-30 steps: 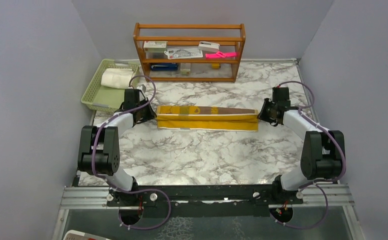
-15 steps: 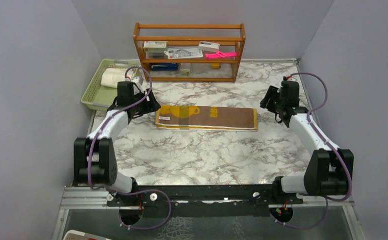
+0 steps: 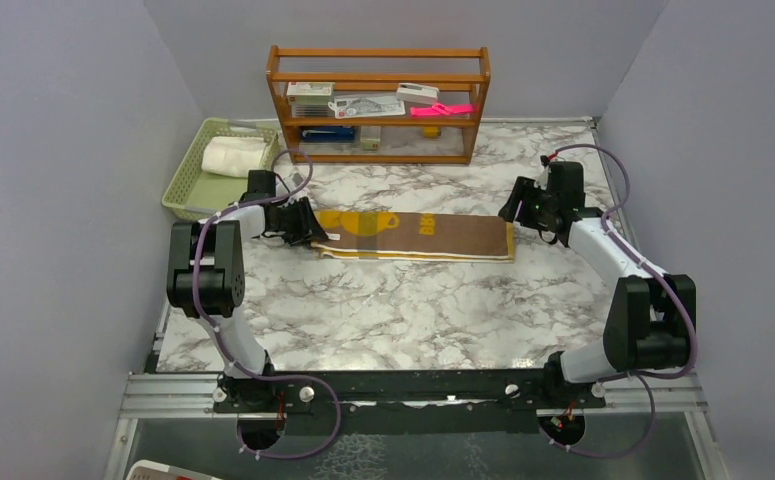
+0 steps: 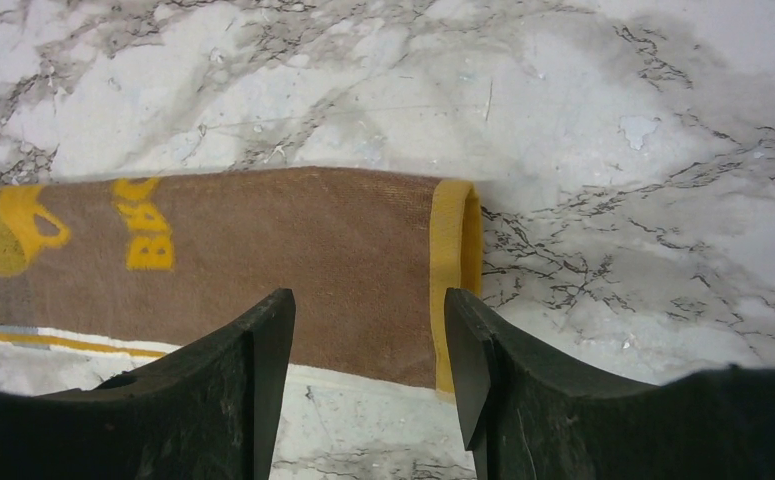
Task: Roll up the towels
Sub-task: Fold the towel at the center of the board.
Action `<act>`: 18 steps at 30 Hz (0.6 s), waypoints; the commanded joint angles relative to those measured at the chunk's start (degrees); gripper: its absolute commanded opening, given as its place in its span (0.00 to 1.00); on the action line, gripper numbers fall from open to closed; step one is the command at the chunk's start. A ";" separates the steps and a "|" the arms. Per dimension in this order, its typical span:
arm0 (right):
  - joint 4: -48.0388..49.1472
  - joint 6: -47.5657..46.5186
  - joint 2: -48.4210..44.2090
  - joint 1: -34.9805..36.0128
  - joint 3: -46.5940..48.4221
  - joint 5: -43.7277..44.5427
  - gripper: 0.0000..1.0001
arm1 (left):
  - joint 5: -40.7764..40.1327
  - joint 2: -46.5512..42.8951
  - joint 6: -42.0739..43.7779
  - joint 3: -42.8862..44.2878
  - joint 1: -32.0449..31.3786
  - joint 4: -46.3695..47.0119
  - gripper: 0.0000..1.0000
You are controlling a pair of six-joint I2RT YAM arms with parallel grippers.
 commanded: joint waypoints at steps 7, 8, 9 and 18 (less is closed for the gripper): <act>0.48 -0.90 -1.69 -0.02 -0.19 -3.03 0.57 | -20.48 -9.57 0.22 -0.56 -0.16 -10.71 0.00; 0.54 -0.86 -1.82 -0.02 -0.26 -3.29 0.57 | -26.20 -12.54 0.43 0.24 -0.16 -12.06 0.00; 0.56 -0.71 -1.87 -0.02 -0.30 -3.69 0.57 | -30.50 -14.83 1.07 1.11 -0.16 -13.55 0.00; -0.67 -0.30 0.02 0.89 0.68 -4.19 0.57 | -50.07 -19.08 4.47 7.72 -5.85 -24.90 0.00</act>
